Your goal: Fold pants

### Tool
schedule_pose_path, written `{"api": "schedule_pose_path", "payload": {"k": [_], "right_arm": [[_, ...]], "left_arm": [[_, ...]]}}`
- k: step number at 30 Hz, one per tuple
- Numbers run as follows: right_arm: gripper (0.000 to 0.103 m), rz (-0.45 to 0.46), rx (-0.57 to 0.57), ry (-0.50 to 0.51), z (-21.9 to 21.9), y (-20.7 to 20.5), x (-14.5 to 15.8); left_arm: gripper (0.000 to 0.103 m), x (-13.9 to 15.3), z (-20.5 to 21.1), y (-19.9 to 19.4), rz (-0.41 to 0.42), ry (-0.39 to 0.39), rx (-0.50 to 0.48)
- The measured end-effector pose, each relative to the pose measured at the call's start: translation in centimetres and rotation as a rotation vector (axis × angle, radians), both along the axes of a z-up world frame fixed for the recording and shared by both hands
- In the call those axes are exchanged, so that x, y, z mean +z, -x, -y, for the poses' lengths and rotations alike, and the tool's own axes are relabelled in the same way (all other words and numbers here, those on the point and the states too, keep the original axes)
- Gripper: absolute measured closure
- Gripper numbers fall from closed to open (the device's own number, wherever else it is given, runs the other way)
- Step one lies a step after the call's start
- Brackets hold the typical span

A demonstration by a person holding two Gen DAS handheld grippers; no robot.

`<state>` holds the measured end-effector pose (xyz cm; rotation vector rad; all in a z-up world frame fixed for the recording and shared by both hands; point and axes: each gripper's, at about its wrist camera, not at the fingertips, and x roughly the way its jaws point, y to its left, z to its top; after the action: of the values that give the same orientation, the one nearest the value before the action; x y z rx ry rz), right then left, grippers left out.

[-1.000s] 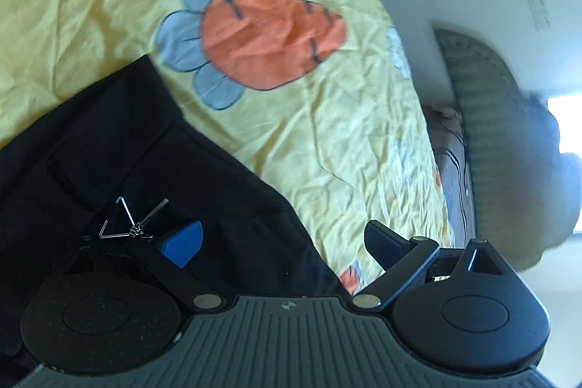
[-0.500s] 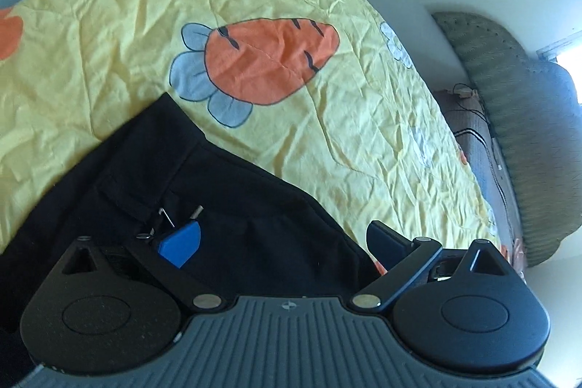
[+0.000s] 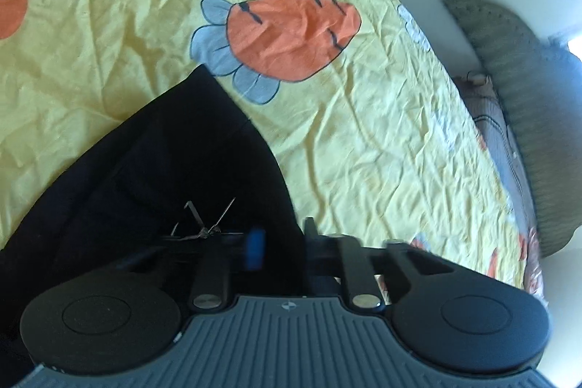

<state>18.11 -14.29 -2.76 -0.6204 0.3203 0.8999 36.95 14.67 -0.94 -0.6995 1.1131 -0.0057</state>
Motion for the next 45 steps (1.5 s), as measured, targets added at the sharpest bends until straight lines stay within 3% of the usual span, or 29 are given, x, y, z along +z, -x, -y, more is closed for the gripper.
{"api": "schedule_pose_path", "payload": {"k": [2, 5, 6, 7, 9, 11, 12, 13, 15, 18, 22, 25, 29, 31, 37, 41, 43, 45], "right_arm": [[0.099, 0.013, -0.026, -0.013, 0.4, 0.4, -0.2], [0.095, 0.039, -0.103, 0.010, -0.2, -0.6, -0.6], [0.088, 0.042, -0.130, 0.017, -0.3, -0.8, -0.7], [0.073, 0.036, -0.143, 0.027, -0.3, -1.1, -0.9], [0.060, 0.047, -0.179, 0.072, -0.6, -1.6, -1.5], [0.069, 0.086, -0.225, 0.111, -1.1, -1.4, -2.0], [0.093, 0.078, -0.237, 0.106, -1.1, -1.0, -1.7], [0.097, 0.091, -0.253, 0.099, -1.2, -0.2, -1.3], [0.097, 0.136, -0.268, 0.104, -1.2, 2.1, -0.5], [0.098, 0.132, -0.253, 0.081, -1.1, 6.5, 1.1], [0.098, 0.075, -0.205, 0.080, -2.1, 12.4, 1.7], [0.098, 0.041, -0.175, 0.106, -3.6, 15.6, 0.5], [0.098, -0.003, -0.193, 0.110, -4.8, 18.4, -0.9], [0.098, -0.018, -0.215, 0.082, -4.8, 18.8, -1.1], [0.098, -0.065, -0.223, 0.008, -3.3, 20.7, -1.2], [0.099, -0.100, -0.213, -0.022, -3.8, 21.0, -1.6], [0.098, -0.111, -0.219, -0.021, -4.1, 20.9, -2.2], [0.098, -0.120, -0.221, -0.024, -4.1, 20.8, -2.6]], "left_arm": [[0.094, 0.2, -0.2, 1.6, 0.050, 0.000, 0.026], [0.094, 1.6, 0.8, 4.4, 0.158, -0.097, 0.025], [0.095, 2.0, 1.1, 5.3, 0.186, -0.114, 0.025], [0.095, 2.5, 1.5, 6.3, 0.217, -0.128, 0.022], [0.095, 3.4, 1.9, 8.2, 0.278, -0.153, 0.013], [0.095, 4.1, 2.0, 10.0, 0.310, -0.160, 0.013], [0.095, 4.3, 1.8, 11.1, 0.323, -0.150, 0.011], [0.095, 4.5, 1.6, 12.2, 0.338, -0.141, 0.006], [0.095, 4.7, 1.1, 14.7, 0.360, -0.126, -0.003], [0.095, 4.7, -0.1, 19.0, 0.400, -0.097, -0.021], [0.095, 3.7, -1.8, 24.4, 0.410, -0.084, -0.032], [0.096, 1.9, -2.9, 26.9, 0.373, -0.085, -0.022], [0.096, -0.4, -3.8, 28.1, 0.309, -0.064, -0.008], [0.096, -0.2, -3.8, 28.8, 0.327, -0.072, -0.013], [0.095, 1.9, -2.9, 30.5, 0.409, -0.166, -0.018], [0.095, 0.8, -2.4, 30.3, 0.398, -0.282, -0.023], [0.092, -0.6, -3.0, 29.6, 0.338, -0.244, -0.010], [0.081, -0.8, -4.6, 29.4, 0.332, -0.186, 0.045]]}}
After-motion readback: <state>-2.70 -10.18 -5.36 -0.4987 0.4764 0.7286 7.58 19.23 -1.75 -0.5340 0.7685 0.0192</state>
